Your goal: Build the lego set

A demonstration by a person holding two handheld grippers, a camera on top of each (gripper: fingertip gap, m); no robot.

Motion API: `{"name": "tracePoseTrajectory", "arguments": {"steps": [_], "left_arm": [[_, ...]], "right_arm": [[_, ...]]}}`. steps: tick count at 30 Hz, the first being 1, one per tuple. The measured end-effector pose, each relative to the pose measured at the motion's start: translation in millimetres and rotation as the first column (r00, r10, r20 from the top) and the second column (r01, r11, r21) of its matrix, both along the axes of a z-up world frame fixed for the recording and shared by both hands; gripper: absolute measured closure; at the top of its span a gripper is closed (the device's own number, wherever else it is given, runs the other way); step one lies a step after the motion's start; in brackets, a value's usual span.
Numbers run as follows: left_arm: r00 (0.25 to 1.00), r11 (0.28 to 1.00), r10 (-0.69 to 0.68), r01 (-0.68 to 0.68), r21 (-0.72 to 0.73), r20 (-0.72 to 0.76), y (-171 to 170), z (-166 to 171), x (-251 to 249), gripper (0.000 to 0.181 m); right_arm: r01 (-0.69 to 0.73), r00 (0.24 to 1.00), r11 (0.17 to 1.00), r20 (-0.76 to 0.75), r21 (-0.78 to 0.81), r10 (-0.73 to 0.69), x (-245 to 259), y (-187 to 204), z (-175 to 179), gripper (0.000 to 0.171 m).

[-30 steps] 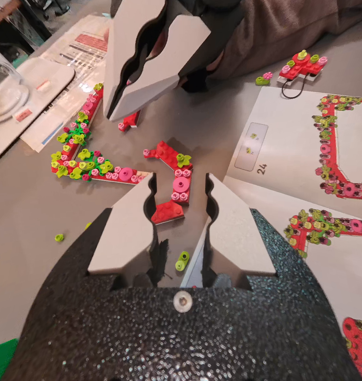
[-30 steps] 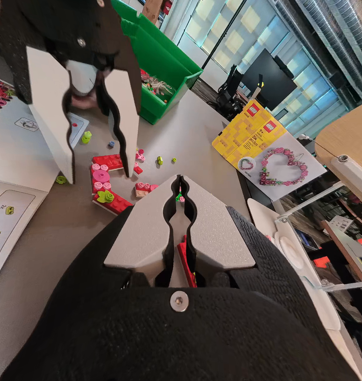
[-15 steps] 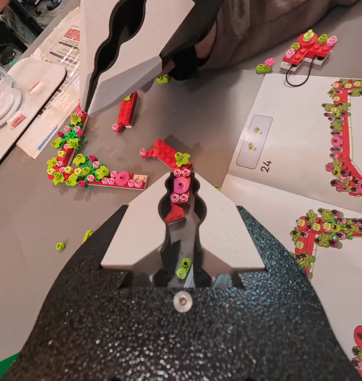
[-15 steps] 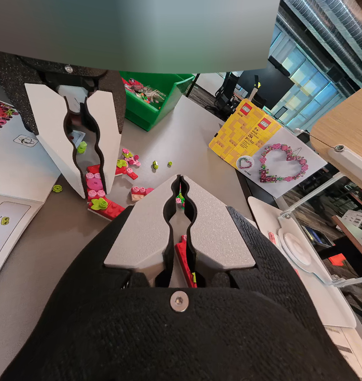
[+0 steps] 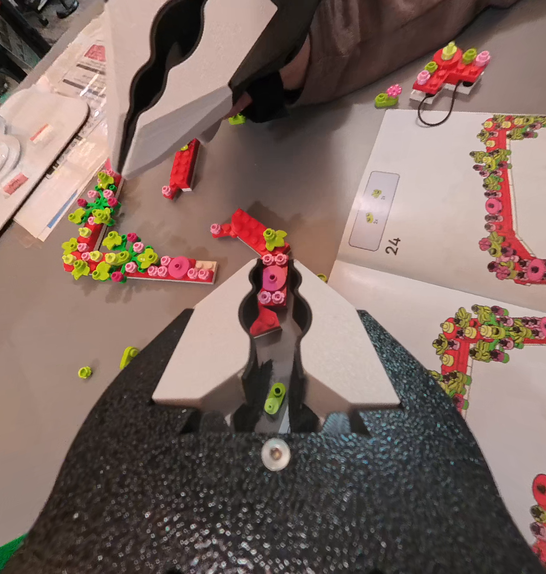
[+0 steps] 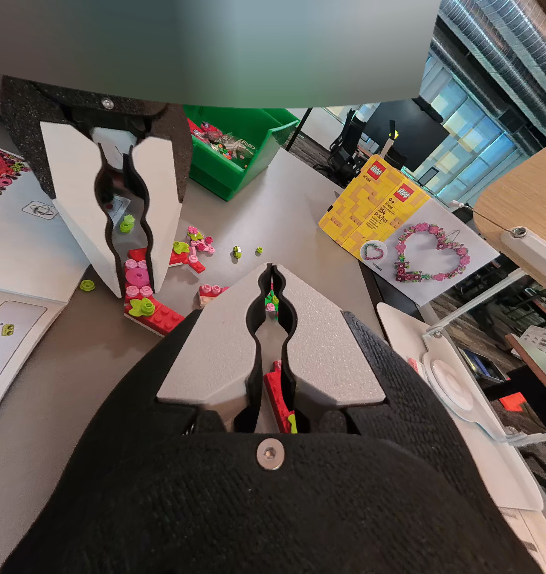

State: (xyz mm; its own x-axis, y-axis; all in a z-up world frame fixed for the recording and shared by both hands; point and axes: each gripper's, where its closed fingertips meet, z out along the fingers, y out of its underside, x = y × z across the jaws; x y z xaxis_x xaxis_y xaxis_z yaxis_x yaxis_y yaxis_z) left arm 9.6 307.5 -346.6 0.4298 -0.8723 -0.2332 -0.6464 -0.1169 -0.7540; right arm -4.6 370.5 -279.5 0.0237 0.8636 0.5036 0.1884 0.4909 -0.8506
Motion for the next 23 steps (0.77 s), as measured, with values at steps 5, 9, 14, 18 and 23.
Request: {"name": "tracePoseTrajectory", "arguments": {"steps": [5,9,14,18,23], "left_arm": [[0.997,0.997,0.023,-0.018,-0.069,0.073,1.6,0.9,-1.2,0.166],[1.000,1.000,0.007,-0.006,-0.014,0.028,0.4,0.9,-0.3,0.166],[1.000,1.000,0.016,-0.016,0.016,0.001,0.8,0.8,-0.7,0.166],[1.000,0.999,0.020,-0.019,0.031,-0.013,0.9,0.6,-0.8,0.166],[1.000,1.000,0.023,-0.023,0.019,0.001,1.1,0.8,-0.9,0.166]], "right_arm": [[0.002,1.000,1.000,-0.007,0.001,-0.002,0.1,0.7,1.2,0.171],[0.004,1.000,1.000,-0.006,0.001,-0.004,0.1,1.2,0.9,0.171],[0.007,1.000,1.000,-0.010,0.008,-0.007,0.2,1.5,1.4,0.171],[-0.023,1.000,0.999,-0.013,0.035,0.024,0.8,-5.5,2.5,0.171],[-0.078,0.996,0.968,-0.019,0.238,0.085,1.7,-28.0,6.1,0.171]]}}
